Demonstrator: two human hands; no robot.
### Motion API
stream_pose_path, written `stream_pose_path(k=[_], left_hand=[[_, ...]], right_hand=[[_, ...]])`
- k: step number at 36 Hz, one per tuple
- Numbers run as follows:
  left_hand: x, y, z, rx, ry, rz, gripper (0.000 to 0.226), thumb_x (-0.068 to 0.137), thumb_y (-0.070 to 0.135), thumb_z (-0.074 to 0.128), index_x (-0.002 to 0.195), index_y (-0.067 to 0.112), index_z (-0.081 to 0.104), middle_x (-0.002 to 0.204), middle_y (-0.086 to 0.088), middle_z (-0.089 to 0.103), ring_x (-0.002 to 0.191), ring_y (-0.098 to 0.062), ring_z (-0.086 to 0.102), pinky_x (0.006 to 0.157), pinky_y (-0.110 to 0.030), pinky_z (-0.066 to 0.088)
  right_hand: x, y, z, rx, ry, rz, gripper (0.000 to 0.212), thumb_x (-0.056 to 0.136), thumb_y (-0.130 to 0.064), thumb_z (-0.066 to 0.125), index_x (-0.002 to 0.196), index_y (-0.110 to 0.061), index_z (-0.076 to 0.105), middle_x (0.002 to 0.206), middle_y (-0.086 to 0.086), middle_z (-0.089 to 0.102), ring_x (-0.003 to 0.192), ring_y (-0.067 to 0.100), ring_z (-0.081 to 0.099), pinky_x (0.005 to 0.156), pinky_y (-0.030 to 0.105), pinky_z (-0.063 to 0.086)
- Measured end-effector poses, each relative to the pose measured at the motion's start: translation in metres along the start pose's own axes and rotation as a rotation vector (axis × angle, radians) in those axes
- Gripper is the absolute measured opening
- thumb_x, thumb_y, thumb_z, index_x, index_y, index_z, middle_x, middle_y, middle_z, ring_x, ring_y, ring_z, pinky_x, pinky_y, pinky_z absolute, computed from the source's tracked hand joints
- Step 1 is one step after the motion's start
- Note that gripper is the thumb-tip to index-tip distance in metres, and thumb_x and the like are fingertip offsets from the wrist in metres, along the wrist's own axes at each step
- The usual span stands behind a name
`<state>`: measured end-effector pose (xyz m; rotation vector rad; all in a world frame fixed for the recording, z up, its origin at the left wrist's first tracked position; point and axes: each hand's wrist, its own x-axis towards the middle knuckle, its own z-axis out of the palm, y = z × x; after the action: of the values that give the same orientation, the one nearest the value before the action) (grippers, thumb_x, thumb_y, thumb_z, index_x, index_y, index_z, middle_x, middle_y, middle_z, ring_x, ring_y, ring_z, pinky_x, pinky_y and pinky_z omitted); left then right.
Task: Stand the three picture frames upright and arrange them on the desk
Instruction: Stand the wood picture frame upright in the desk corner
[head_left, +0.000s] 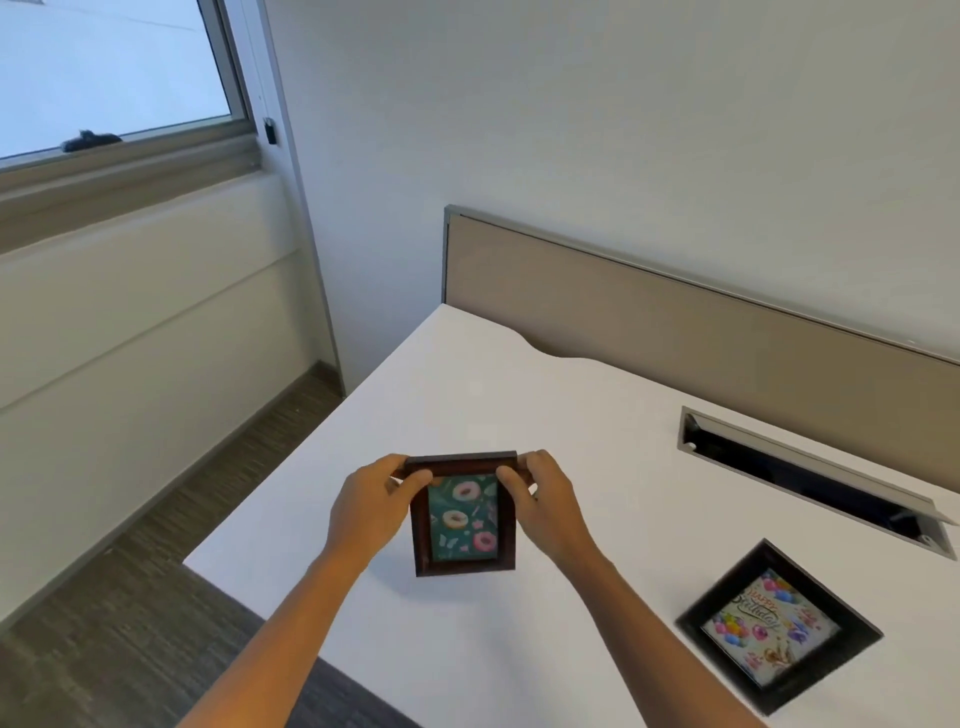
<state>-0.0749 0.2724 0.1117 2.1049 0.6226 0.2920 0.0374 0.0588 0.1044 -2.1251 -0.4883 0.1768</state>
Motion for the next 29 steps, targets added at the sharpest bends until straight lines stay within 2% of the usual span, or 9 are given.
stream_pose_path(k=[3,6,8,12,15,17,22,29], left_hand=[[-0.001,0.017,0.0,-0.228,-0.069,-0.081,0.006,0.097,0.042,0.068,0.097,0.036,0.069,0.091,0.014,0.077,0.089,-0.007,0.073,0.077,-0.026,0.06],[-0.005,0.034,0.0,-0.486,-0.168,-0.183,0.009,0.098,0.038,0.067,0.102,0.031,0.072,0.093,0.007,0.082,0.09,-0.014,0.078,0.065,-0.024,0.061],[-0.008,0.044,0.001,-0.572,-0.202,-0.213,0.014,0.1,0.037,0.065,0.105,0.027,0.073,0.092,0.005,0.082,0.086,-0.012,0.079,0.058,-0.023,0.061],[-0.009,0.058,0.006,-0.591,-0.196,-0.288,0.017,0.1,0.04,0.064,0.1,0.026,0.074,0.086,0.005,0.082,0.076,-0.009,0.079,0.051,-0.023,0.059],[-0.009,0.063,0.009,-0.6,-0.215,-0.336,0.021,0.099,0.04,0.066,0.099,0.022,0.076,0.084,0.002,0.082,0.072,-0.012,0.079,0.048,-0.023,0.058],[-0.009,0.066,0.012,-0.6,-0.231,-0.348,0.023,0.099,0.04,0.066,0.099,0.02,0.076,0.084,0.0,0.083,0.07,-0.013,0.079,0.048,-0.024,0.058],[-0.008,0.071,0.019,-0.59,-0.252,-0.356,0.023,0.099,0.04,0.066,0.1,0.019,0.076,0.083,0.0,0.082,0.069,-0.014,0.079,0.048,-0.024,0.058],[-0.007,0.074,0.026,-0.583,-0.267,-0.341,0.023,0.099,0.04,0.066,0.099,0.02,0.077,0.084,0.001,0.083,0.071,-0.011,0.079,0.048,-0.023,0.058]], right_hand=[[-0.003,-0.006,-0.013,0.067,-0.009,0.077,0.03,0.109,-0.042,0.057,0.088,-0.021,0.057,0.093,0.001,0.069,0.083,0.012,0.065,0.066,0.02,0.046],[-0.009,-0.011,-0.025,0.181,-0.022,0.161,0.041,0.109,-0.049,0.054,0.086,-0.015,0.053,0.086,0.006,0.07,0.074,0.007,0.063,0.061,0.024,0.046],[-0.012,-0.013,-0.031,0.228,-0.031,0.21,0.046,0.109,-0.051,0.053,0.091,-0.009,0.055,0.092,0.013,0.073,0.075,0.008,0.064,0.062,0.026,0.046],[-0.019,-0.016,-0.041,0.307,-0.041,0.308,0.053,0.108,-0.056,0.05,0.101,-0.005,0.059,0.094,0.01,0.079,0.078,0.012,0.076,0.062,0.024,0.053],[-0.023,-0.015,-0.048,0.375,-0.035,0.355,0.058,0.108,-0.058,0.049,0.106,-0.002,0.061,0.095,0.012,0.081,0.092,0.026,0.08,0.071,0.033,0.057],[-0.024,-0.014,-0.05,0.386,-0.023,0.374,0.058,0.109,-0.058,0.049,0.106,-0.002,0.063,0.096,0.012,0.082,0.095,0.029,0.08,0.075,0.036,0.059],[-0.026,-0.01,-0.055,0.365,-0.004,0.4,0.057,0.109,-0.059,0.047,0.107,-0.005,0.065,0.095,0.008,0.082,0.095,0.027,0.081,0.07,0.029,0.058],[-0.027,-0.004,-0.06,0.378,-0.068,0.449,0.063,0.108,-0.066,0.039,0.106,-0.011,0.07,0.093,0.002,0.084,0.085,0.017,0.082,0.07,0.03,0.059]])
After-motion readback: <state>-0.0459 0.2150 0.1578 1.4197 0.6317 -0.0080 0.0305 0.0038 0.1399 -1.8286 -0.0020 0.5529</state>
